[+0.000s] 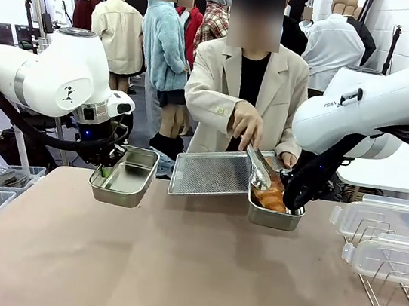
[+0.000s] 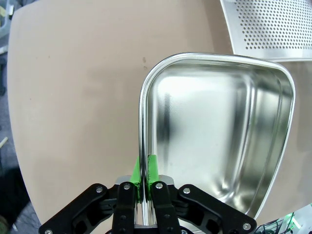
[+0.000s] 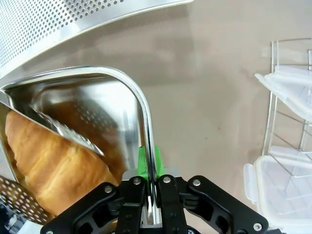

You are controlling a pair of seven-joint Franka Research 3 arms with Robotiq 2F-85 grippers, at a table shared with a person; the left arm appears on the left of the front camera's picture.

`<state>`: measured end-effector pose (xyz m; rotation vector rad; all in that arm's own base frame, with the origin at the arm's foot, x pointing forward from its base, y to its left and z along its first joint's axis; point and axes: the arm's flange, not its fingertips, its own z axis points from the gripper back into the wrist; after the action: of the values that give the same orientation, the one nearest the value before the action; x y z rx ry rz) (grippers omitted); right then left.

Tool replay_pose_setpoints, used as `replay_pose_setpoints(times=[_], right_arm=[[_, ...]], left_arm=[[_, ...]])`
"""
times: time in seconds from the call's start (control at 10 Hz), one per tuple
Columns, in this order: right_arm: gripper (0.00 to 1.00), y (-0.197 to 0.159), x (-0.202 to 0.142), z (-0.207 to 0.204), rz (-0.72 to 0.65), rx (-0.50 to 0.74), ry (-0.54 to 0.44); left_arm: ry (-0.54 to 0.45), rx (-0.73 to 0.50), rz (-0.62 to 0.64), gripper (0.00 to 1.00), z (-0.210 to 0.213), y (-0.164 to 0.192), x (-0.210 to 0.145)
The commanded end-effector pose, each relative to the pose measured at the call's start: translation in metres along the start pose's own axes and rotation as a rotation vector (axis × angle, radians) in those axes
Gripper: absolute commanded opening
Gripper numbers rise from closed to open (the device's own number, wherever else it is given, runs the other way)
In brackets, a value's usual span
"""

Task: Place the bread in airtight containers.
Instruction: Once an object is inside an Airtight Container , place the container in the center of the table.

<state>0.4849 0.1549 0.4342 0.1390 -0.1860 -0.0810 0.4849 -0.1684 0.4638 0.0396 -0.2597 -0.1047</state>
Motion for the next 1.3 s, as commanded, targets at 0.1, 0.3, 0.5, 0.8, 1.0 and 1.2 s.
replay_pose_setpoints(times=[0.1, 0.3, 0.5, 0.8, 1.0, 1.2], right_arm=[[0.0, 0.0004, -0.0014, 0.0018, -0.002, 0.006, -0.014], [0.0, 0.0004, -0.0014, 0.0018, -0.002, 0.006, -0.014], [0.0, 0.0004, -0.0014, 0.0018, -0.002, 0.006, -0.014], [0.0, 0.0004, -0.0014, 0.0018, -0.002, 0.006, -0.014], [0.0, 0.0004, -0.0014, 0.0018, -0.002, 0.006, -0.014], [0.0, 0.0004, -0.0014, 0.0018, -0.002, 0.006, -0.014]], left_arm=[[-0.021, -0.006, -0.01, 0.0, 0.0012, 0.0034, 0.0008], [-0.021, -0.006, -0.01, 0.0, 0.0012, 0.0034, 0.0008], [-0.021, -0.006, -0.01, 0.0, 0.0012, 0.0034, 0.0008], [-0.021, -0.006, -0.01, 0.0, 0.0012, 0.0034, 0.0008], [-0.021, -0.006, -0.01, 0.0, 0.0012, 0.0034, 0.0008], [-0.021, -0.006, -0.01, 0.0, 0.0012, 0.0034, 0.0008]])
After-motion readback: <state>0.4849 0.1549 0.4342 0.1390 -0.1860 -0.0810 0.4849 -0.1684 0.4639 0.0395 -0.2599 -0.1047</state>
